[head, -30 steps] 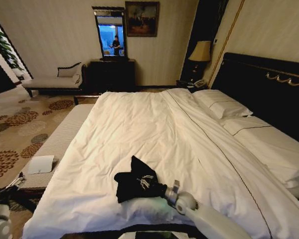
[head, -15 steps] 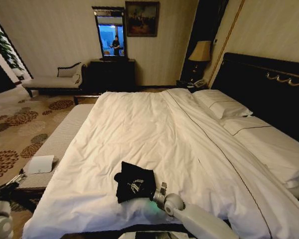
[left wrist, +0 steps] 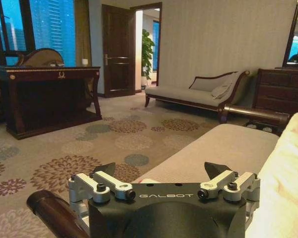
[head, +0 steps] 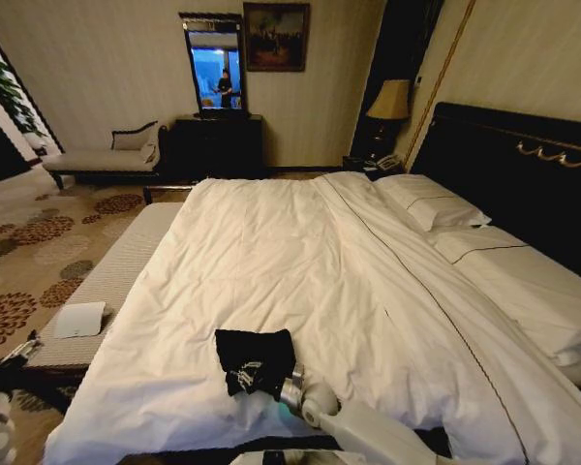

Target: Fold the clothes on the bed.

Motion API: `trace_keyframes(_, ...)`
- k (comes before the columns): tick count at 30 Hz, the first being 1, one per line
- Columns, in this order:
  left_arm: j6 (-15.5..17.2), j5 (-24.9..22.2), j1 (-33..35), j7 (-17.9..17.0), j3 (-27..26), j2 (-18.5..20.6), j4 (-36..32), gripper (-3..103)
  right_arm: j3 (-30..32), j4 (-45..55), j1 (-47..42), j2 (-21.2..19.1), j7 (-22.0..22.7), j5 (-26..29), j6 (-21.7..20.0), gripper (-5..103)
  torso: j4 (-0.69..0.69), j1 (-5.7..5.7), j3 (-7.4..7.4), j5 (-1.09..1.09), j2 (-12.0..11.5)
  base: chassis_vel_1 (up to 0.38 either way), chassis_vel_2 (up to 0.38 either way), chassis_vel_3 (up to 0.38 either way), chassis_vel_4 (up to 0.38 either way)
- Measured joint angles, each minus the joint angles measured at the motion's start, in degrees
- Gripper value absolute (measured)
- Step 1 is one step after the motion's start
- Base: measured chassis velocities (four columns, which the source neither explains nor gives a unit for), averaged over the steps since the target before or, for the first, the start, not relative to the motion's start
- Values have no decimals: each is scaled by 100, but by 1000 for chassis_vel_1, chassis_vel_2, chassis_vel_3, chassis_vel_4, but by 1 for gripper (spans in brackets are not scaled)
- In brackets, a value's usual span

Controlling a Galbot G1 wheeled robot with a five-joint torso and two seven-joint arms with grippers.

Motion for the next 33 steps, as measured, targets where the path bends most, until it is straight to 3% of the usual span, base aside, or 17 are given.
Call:
trace_keyframes(1,-9,-9,0,5,-9,21,26,100,7,137,-33,-64,-3,-6,41,12,0,0,0,0,0,0,0,0,0)
trace_keyframes(5,-130,-116,-49,79,-9,75,68,100,112,700,-165,-369,-260,384,127,33,-1,0,0,0,1,0,0,0,0)
trace_keyframes(11,-137,-76,-80,94,60,70,49,100,437,755,-169,-382,-448,710,136,49,-1,0,0,0,1,0,0,0,0)
trace_keyframes(13,-137,-53,-75,95,71,51,22,100,540,632,-121,-294,-292,818,91,60,-1,0,0,0,0,0,0,0,0)
trace_keyframes(14,-137,-46,-65,95,70,46,9,100,574,557,-95,-238,-164,857,64,60,-1,0,0,0,1,0,0,0,0)
trace_keyframes(16,-134,-49,-26,95,45,40,-36,100,639,357,-45,-46,263,905,-59,71,-1,0,0,0,0,0,0,0,0)
trace_keyframes(17,-134,-49,-26,95,45,40,-36,100,639,357,-45,-46,263,905,-59,71,-1,0,0,0,0,0,0,0,0)
trace_keyframes(19,-102,-140,2,70,14,40,-104,100,705,293,-41,83,833,899,-205,77,0,0,0,0,0,0,0,0,0)
trace_keyframes(21,61,-860,-12,-108,1,51,-397,100,1052,314,-79,170,1323,832,-338,87,3,0,0,0,0,0,0,0,0)
trace_keyframes(22,61,-860,-12,-108,1,51,-397,100,1052,314,-79,170,1323,832,-338,87,3,0,0,0,0,0,0,0,0)
trace_keyframes(25,540,-2673,-410,-573,134,79,-1638,100,2071,613,-163,-140,1475,477,-303,99,2,0,0,3,0,0,0,0,0)
trace_keyframes(27,628,-2770,-519,-657,264,74,-1953,100,2353,736,-201,-292,1525,398,-275,100,-1,0,0,4,1,0,0,0,0)
trace_keyframes(29,788,-2309,-749,-680,840,29,-2692,100,3148,1165,-408,-641,1721,249,-263,100,-5,1,1,5,0,0,0,0,0)
trace_keyframes(30,775,-1436,-773,-421,1275,-31,-2996,100,3750,1509,-636,-860,1927,87,-293,100,-7,1,0,4,0,0,0,0,0)
trace_keyframes(31,775,-1436,-773,-421,1275,-31,-2996,100,3750,1509,-636,-860,1927,87,-293,100,-7,1,0,4,0,0,0,0,0)
trace_keyframes(32,701,-881,-717,-194,1486,-100,-3091,100,4037,1680,-787,-955,2068,-61,-301,100,-7,1,0,3,0,0,0,0,0)
trace_keyframes(33,555,43,-554,110,1792,-226,-3182,100,4501,1932,-1141,-1053,2357,-426,-237,100,-3,1,1,4,0,0,0,0,0)
